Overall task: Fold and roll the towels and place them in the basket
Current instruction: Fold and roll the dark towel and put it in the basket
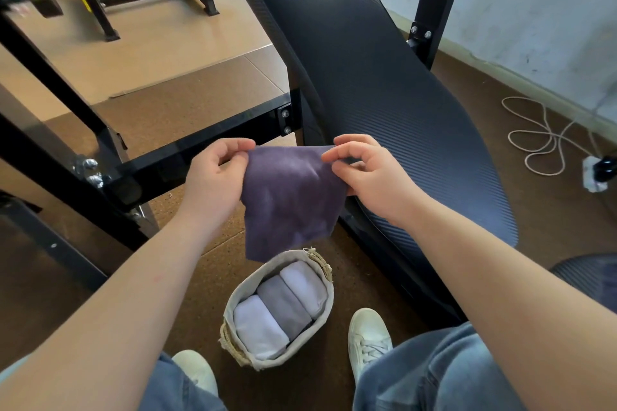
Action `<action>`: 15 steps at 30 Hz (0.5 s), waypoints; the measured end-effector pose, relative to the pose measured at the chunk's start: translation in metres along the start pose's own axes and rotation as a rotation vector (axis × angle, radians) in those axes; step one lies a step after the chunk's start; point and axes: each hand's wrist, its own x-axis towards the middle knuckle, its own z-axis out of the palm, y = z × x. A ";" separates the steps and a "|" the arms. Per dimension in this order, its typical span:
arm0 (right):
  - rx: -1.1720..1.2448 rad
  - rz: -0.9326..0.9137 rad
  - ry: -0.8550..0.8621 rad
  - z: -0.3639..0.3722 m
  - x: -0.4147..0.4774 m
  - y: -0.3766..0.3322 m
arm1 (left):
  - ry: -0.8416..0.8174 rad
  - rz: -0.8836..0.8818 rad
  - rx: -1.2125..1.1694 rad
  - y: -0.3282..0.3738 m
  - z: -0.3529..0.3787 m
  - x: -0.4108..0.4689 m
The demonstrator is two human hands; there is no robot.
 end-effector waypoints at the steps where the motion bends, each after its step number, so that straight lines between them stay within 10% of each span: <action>1: -0.039 -0.013 -0.020 -0.002 -0.001 0.000 | -0.035 -0.055 -0.102 0.003 -0.001 -0.001; 15: -0.042 0.029 0.045 -0.017 0.000 -0.003 | -0.161 -0.216 -0.366 -0.003 -0.003 0.005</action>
